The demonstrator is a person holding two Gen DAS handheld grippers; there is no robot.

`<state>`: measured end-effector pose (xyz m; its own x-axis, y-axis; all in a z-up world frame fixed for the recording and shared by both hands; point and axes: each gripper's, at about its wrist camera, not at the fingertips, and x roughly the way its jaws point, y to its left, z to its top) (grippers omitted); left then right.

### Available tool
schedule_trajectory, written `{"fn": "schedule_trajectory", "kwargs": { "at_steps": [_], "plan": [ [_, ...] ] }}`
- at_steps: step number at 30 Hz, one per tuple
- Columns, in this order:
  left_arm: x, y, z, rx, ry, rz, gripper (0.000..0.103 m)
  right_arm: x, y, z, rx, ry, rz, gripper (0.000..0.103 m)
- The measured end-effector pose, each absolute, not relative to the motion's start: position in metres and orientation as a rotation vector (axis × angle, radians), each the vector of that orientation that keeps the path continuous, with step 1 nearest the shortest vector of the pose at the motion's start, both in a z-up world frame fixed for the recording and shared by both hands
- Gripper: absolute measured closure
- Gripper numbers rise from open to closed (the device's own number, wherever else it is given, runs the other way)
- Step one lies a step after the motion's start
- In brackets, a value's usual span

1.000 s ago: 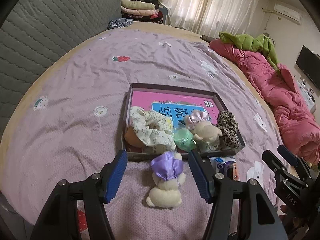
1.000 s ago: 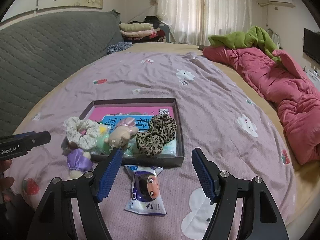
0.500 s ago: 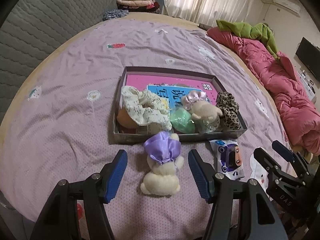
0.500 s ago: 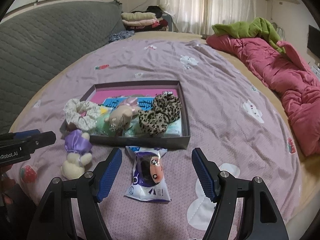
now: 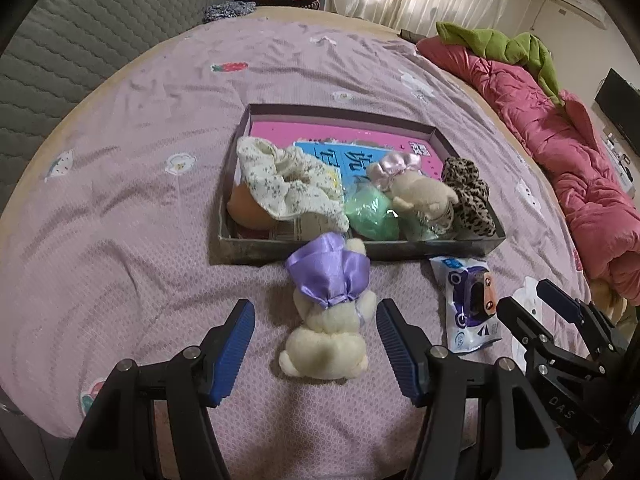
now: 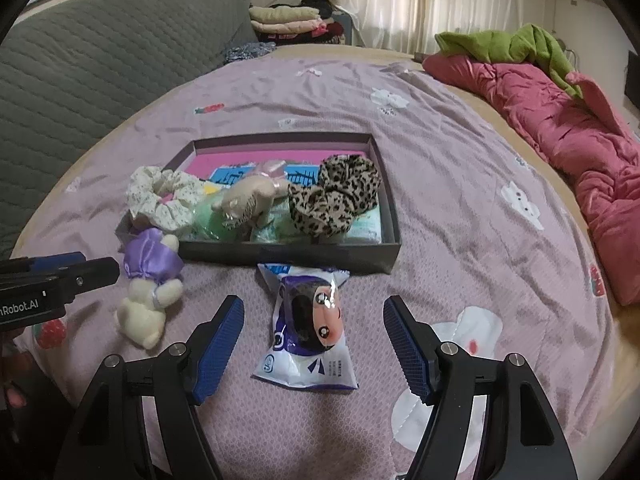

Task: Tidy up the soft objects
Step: 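Grasp the purple-bow plush bunny with left gripper while right grasps the doll-face packet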

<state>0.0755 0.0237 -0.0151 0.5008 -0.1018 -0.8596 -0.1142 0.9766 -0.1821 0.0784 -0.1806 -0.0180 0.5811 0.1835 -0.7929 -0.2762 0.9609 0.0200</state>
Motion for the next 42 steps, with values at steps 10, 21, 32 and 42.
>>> {"fn": "schedule_trajectory", "kwargs": {
  "at_steps": [10, 21, 32, 42],
  "plan": [
    [0.083, 0.016, -0.037, -0.217, 1.103, -0.010, 0.040, 0.086, -0.182, -0.039, -0.095, 0.961, 0.260, 0.029],
    [0.095, 0.008, -0.065, -0.211, 1.164, -0.026, 0.040, 0.101, -0.176, -0.066, -0.106, 1.018, 0.249, 0.029],
    [0.107, 0.004, -0.082, -0.197, 1.205, -0.030, 0.040, 0.112, -0.169, -0.086, -0.143, 1.039, 0.239, 0.029],
    [0.113, -0.002, -0.092, -0.148, 1.227, -0.008, 0.045, 0.117, -0.171, -0.092, -0.146, 1.049, 0.248, 0.043]
  ]
}}
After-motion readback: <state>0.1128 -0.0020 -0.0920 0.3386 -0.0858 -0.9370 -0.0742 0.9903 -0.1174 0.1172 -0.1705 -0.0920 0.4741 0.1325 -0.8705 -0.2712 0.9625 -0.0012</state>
